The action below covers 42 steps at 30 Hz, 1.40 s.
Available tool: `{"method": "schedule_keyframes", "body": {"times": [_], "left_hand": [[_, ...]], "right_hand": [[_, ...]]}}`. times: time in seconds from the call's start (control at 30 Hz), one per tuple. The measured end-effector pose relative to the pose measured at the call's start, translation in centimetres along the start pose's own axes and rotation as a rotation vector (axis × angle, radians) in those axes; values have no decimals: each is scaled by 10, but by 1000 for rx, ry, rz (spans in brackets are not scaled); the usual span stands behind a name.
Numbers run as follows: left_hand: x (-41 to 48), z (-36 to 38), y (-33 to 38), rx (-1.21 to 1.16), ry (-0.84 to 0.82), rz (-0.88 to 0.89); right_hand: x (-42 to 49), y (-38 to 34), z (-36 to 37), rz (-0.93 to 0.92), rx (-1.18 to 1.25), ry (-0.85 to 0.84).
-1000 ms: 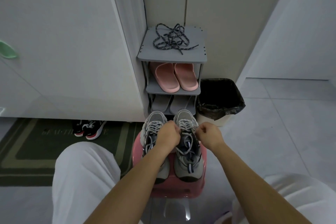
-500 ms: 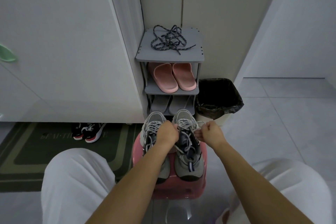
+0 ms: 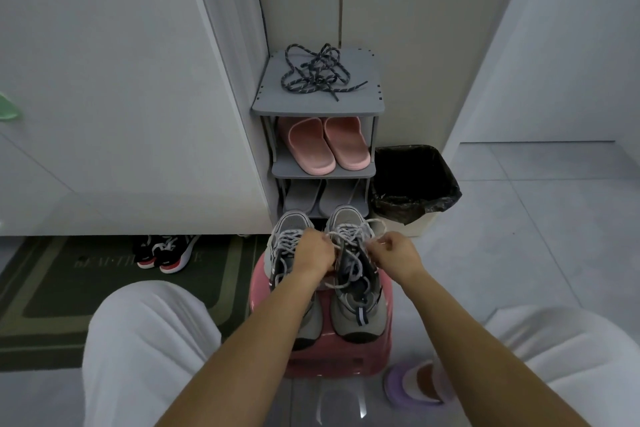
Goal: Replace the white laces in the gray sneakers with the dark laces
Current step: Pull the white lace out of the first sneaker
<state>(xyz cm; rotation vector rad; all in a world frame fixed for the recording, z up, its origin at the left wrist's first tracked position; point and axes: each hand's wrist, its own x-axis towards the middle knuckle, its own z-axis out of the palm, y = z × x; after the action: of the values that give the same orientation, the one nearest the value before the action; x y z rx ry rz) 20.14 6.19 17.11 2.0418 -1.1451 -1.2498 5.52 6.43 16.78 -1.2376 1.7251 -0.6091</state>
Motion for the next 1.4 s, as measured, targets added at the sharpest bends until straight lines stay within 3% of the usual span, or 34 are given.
{"method": "schedule_keyframes", "body": {"times": [0.13, 0.27, 0.47, 0.63, 0.7, 0.87, 0.93, 1.07, 1.13, 1.27, 1.33, 1.4], "left_hand": [[-7, 2, 2, 149, 44, 45], [11, 0, -1, -292, -7, -219], [-11, 4, 5, -56, 85, -76], [-16, -9, 18, -508, -55, -270], [-18, -13, 19, -476, -75, -272], [-13, -6, 13, -24, 12, -105], [-13, -9, 12, -111, 19, -127], [-19, -16, 15, -515, -51, -262], [-21, -15, 15, -463, -61, -240], [-14, -7, 11, -63, 24, -118], [-11, -8, 10, -127, 30, -146], [-11, -15, 7, -344, -72, -221]], "right_hand": [[1, 0, 0, -34, -98, 29], [1, -1, -3, 61, 246, 33], [-4, 2, -2, -81, -129, -5], [-1, 0, -5, 95, 389, 36], [0, 1, -3, 71, 326, 10], [-4, 1, 0, -78, -46, -10], [-1, -1, 0, -63, -62, 45], [3, -2, -2, 88, 321, 46], [3, -1, -1, 33, 212, 10], [-1, 0, 2, -68, -138, 26], [-1, -1, 1, -50, -71, 78], [-1, -1, 1, 36, 184, 74]]}}
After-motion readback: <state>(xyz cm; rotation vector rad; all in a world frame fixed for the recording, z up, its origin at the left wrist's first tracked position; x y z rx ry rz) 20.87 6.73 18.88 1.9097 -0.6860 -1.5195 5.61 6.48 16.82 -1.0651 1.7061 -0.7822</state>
